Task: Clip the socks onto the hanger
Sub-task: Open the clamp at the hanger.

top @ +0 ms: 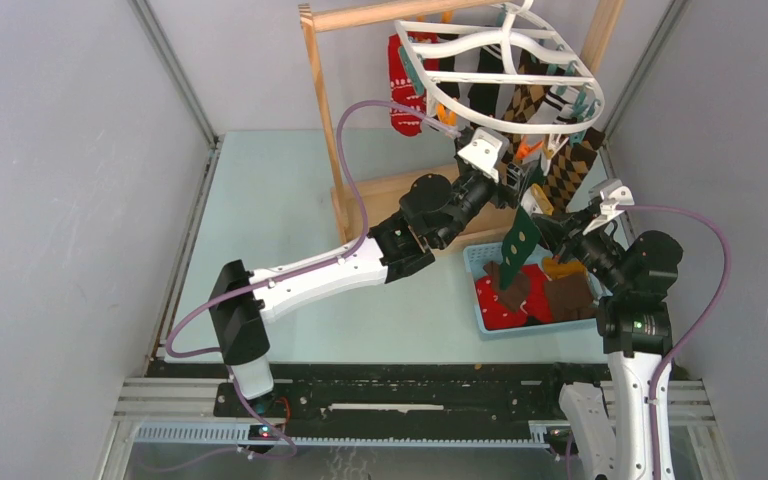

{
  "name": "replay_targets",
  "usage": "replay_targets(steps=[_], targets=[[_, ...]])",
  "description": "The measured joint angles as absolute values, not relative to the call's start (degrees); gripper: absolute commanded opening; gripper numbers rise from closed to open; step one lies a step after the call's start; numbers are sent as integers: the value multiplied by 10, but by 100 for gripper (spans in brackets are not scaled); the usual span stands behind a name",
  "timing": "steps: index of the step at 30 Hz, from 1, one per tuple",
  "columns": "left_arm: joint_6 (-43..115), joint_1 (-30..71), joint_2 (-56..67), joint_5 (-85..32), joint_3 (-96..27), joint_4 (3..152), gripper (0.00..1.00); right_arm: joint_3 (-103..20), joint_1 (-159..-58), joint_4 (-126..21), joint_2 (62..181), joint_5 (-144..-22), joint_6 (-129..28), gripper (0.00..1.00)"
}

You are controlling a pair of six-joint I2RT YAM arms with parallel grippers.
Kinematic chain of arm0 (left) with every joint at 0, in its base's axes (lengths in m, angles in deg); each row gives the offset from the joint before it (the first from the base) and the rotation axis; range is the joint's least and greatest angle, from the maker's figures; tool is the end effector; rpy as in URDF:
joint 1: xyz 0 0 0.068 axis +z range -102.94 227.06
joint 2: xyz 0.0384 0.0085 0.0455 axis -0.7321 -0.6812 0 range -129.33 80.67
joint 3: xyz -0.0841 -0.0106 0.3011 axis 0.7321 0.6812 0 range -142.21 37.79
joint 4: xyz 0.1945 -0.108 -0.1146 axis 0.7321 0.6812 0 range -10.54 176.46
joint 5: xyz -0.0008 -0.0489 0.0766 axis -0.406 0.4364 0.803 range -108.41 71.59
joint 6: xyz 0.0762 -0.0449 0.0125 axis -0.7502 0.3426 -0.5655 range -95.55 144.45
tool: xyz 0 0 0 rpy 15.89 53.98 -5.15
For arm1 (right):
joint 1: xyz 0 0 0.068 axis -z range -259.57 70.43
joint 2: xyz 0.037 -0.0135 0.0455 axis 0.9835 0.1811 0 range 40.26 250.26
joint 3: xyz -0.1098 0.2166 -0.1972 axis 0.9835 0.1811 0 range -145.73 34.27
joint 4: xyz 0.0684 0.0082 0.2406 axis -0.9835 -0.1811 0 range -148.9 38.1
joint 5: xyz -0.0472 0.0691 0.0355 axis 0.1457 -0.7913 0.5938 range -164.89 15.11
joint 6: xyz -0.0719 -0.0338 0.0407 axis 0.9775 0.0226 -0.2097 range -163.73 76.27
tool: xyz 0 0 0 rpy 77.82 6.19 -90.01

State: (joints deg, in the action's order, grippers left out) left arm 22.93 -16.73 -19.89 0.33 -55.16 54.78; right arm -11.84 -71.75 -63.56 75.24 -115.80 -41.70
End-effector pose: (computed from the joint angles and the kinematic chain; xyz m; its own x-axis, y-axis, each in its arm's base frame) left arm 0.2251 -0.3991 0.4859 0.1487 -0.2449 -0.9581 0.7102 0.7006 -0.0689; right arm 0.1271 0.0352 0.3911 0.0101 -0.0284 -0.9995 -0.5460 0.8373 -0.0293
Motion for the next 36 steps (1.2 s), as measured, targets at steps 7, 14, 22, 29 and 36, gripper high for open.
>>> replay_targets(steps=[7,14,22,29,36], targets=[[206,-167,-200,2,-552,529,67,-118,-717,-632,752,-1160,-417,0],[173,-167,-220,-4,-553,505,68,-118,-714,-631,752,-1160,-417,0],[149,-167,-247,-3,-581,504,68,-118,-713,-627,752,-1162,-417,0],[139,-167,-248,1,-602,499,69,-118,-710,-626,751,-1165,-419,0],[133,-167,-259,1,-620,498,69,-118,-710,-622,751,-1166,-425,0]])
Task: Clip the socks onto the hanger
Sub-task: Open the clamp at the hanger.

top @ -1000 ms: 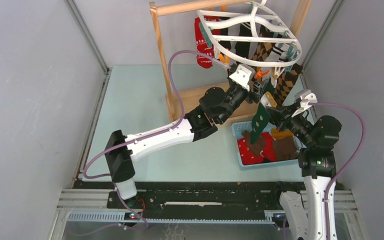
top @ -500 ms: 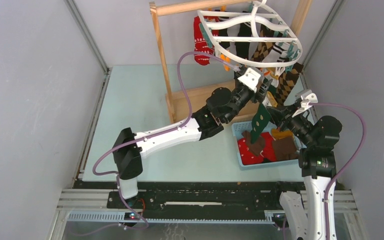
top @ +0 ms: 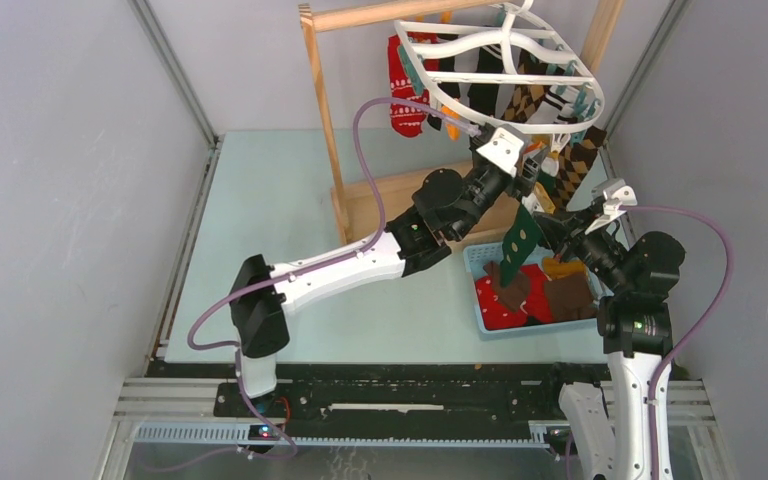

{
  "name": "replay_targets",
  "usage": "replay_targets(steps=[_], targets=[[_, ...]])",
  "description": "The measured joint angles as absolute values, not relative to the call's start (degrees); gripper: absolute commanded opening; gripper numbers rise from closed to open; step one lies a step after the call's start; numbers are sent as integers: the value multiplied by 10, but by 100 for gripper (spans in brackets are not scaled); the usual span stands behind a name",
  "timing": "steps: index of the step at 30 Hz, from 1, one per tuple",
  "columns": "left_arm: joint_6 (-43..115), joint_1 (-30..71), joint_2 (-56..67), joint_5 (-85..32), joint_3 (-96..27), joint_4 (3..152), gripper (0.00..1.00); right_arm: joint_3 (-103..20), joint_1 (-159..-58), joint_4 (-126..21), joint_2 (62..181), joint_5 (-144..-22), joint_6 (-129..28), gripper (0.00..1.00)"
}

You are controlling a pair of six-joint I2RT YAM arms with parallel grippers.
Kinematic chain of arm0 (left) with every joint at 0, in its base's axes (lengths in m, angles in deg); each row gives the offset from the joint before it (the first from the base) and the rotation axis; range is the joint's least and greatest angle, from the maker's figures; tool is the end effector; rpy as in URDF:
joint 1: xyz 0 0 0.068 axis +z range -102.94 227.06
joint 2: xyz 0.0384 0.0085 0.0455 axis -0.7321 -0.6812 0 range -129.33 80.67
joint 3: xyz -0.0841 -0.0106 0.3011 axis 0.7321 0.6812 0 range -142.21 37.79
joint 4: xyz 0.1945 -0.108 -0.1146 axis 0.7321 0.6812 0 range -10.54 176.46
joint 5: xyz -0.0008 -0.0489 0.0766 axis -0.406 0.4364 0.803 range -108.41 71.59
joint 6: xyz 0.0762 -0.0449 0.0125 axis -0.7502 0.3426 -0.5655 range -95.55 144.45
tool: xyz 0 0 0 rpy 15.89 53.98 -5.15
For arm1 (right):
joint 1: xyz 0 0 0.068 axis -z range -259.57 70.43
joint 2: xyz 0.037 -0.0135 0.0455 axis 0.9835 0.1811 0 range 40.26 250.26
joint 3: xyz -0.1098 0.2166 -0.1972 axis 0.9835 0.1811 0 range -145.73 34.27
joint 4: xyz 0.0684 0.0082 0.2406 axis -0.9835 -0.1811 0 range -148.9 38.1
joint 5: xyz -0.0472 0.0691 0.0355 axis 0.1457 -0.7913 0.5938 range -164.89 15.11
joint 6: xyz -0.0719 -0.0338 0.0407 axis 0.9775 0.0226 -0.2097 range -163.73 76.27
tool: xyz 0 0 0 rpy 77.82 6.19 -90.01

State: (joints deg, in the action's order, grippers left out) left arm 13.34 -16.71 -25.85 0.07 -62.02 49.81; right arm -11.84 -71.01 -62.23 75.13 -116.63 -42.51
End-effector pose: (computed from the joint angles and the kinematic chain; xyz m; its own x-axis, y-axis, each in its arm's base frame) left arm 0.2360 -0.4218 0.4967 0.3083 -0.2119 -0.9274 0.6749 0.7357 0.0562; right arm 0.1264 0.0346 0.3944 0.0273 -0.0201 -0.9994 -0.5468 0.8367 -0.0318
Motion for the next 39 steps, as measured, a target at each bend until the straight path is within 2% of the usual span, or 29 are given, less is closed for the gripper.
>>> replay_targets(steps=[6,15,20,30,39], targets=[[132,-167,-266,1,-621,499,64,-118,-709,-622,751,-1169,-426,0],[128,-167,-276,6,-636,501,67,-118,-708,-619,751,-1170,-426,0],[128,-167,-277,9,-645,500,59,-118,-706,-616,751,-1171,-426,0],[129,-167,-277,10,-652,502,25,-118,-706,-614,751,-1174,-427,0],[173,-169,-277,13,-704,565,17,-118,-706,-610,749,-1177,-426,0]])
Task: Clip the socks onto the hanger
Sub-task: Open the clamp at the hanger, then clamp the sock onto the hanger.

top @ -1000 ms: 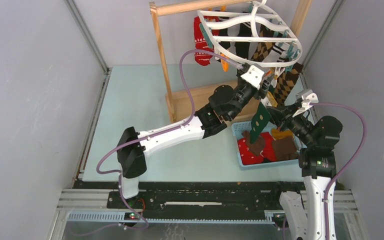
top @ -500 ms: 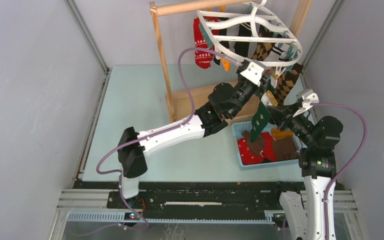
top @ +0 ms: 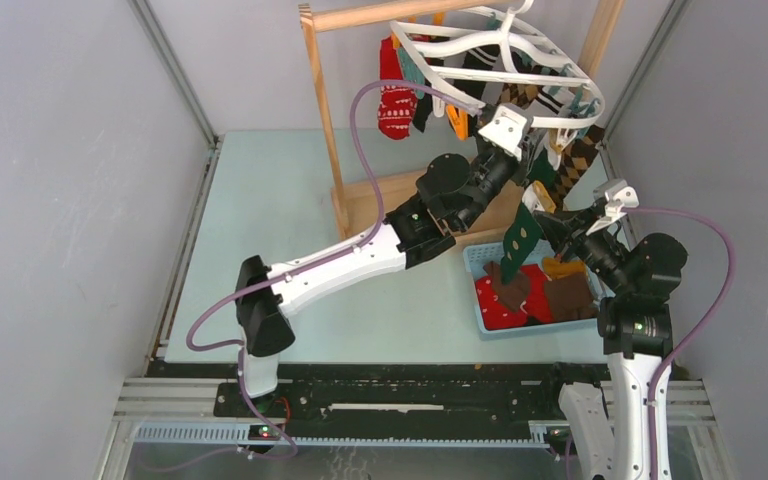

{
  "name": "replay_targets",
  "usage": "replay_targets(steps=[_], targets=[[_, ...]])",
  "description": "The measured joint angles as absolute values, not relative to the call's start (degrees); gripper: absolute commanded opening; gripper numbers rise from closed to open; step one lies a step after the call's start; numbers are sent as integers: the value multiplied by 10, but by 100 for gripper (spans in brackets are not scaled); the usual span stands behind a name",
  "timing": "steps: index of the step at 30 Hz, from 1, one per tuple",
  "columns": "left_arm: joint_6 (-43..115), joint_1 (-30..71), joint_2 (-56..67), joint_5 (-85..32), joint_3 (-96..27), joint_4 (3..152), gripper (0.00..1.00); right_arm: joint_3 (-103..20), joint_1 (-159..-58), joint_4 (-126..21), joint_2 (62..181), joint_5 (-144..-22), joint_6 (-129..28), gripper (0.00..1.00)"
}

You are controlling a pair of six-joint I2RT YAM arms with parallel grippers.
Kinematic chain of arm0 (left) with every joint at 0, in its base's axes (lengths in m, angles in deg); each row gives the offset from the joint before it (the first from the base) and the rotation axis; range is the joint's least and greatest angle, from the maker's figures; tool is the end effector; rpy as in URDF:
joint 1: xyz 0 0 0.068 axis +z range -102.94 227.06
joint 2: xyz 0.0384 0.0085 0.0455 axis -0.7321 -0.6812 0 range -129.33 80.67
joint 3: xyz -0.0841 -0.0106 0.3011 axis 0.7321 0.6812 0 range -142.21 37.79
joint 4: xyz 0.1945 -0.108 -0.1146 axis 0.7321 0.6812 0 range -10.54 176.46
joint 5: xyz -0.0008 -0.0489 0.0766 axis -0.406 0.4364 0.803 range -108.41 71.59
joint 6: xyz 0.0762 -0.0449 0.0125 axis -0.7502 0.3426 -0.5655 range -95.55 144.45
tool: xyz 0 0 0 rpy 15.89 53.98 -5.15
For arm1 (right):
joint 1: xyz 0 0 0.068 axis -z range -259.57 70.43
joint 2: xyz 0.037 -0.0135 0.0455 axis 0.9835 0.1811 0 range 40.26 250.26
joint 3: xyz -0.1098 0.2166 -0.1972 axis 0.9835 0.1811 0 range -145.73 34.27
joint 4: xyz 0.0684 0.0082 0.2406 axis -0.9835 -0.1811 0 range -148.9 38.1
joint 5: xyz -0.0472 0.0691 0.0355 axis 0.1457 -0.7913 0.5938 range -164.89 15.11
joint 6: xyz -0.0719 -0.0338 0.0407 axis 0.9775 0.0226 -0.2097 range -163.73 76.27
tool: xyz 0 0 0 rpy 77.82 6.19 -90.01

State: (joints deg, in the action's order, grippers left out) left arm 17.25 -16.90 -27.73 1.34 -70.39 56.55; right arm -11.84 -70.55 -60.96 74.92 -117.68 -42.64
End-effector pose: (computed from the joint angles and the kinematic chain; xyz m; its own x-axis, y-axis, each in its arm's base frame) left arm 0.2379 -0.4255 0.5196 0.2570 -0.2570 -0.9316 0.6819 0.7313 -0.0137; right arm 0.1248 0.0350 0.3977 0.0517 -0.0223 -0.9984 -0.5545 0.8309 -0.0473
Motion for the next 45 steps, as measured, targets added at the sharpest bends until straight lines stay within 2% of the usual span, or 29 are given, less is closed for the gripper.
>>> replay_targets(steps=[13,27,45], targets=[[272,-170,-277,31,-829,736,12,-144,-716,-595,770,-1190,-456,0],[286,-171,-281,44,-841,764,12,-208,-819,-591,813,-1127,-495,0],[294,-170,-281,44,-841,764,12,-213,-827,-580,828,-1104,-507,0]])
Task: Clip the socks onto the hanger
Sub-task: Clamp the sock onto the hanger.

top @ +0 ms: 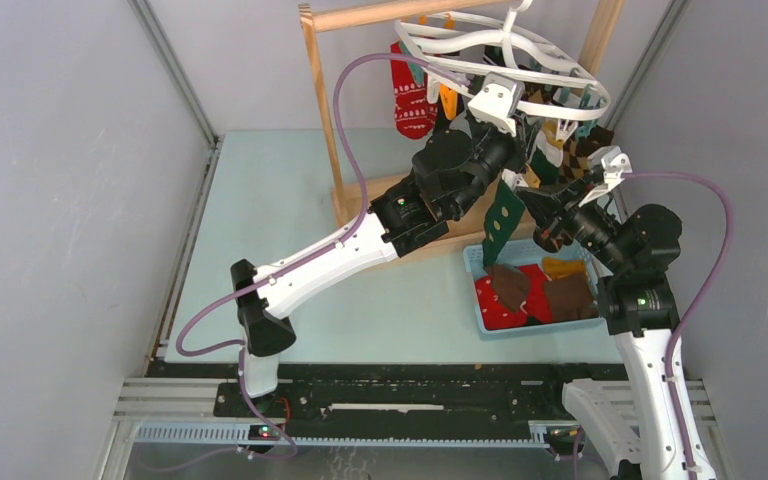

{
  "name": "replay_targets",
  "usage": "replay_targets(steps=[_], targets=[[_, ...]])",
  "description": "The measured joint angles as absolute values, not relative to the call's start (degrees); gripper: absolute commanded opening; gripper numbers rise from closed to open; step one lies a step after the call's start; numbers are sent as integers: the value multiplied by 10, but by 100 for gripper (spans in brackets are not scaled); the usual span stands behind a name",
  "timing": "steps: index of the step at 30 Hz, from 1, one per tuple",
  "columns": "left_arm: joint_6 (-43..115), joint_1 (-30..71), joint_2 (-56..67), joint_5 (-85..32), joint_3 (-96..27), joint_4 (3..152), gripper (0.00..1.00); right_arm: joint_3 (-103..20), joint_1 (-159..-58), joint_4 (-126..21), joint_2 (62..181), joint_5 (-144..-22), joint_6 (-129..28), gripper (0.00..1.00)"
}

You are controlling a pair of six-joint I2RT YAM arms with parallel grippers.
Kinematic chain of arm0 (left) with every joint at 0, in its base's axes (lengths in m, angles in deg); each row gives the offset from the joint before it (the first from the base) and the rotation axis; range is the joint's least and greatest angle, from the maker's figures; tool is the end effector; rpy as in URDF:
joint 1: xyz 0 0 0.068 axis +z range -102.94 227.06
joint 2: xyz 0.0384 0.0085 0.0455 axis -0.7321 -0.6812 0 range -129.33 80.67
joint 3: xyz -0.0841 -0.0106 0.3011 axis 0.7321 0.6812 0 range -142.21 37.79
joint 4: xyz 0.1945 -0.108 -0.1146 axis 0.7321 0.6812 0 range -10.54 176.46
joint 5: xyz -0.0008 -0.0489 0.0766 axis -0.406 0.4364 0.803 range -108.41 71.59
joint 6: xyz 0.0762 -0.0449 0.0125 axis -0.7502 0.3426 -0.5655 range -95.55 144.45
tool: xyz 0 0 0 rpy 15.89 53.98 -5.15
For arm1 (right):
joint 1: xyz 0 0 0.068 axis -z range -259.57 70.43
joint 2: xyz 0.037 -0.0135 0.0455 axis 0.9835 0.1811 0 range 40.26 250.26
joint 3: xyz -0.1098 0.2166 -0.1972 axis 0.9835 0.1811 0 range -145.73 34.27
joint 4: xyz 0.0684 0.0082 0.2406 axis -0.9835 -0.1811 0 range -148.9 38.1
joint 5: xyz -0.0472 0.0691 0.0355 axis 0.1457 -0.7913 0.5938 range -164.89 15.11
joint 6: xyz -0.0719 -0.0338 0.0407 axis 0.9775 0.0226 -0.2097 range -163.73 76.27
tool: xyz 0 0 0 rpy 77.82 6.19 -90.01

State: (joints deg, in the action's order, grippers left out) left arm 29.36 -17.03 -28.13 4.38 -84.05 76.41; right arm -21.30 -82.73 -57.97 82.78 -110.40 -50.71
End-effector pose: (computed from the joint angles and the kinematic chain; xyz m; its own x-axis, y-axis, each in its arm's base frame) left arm 0.2346 -0.4122 0.5542 0.0638 -0.3116 -0.9481 0.6745 0.7136 -0.1892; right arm 0.1435 0.0543 0.4477 0.0450 0.1016 -0.9938 -0.6307 0.7743 0.0506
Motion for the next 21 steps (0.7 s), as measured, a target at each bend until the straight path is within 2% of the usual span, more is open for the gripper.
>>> replay_targets(steps=[21], targets=[[322,-169,-281,44,-839,769,12,-213,-826,-553,813,-1131,-439,0]])
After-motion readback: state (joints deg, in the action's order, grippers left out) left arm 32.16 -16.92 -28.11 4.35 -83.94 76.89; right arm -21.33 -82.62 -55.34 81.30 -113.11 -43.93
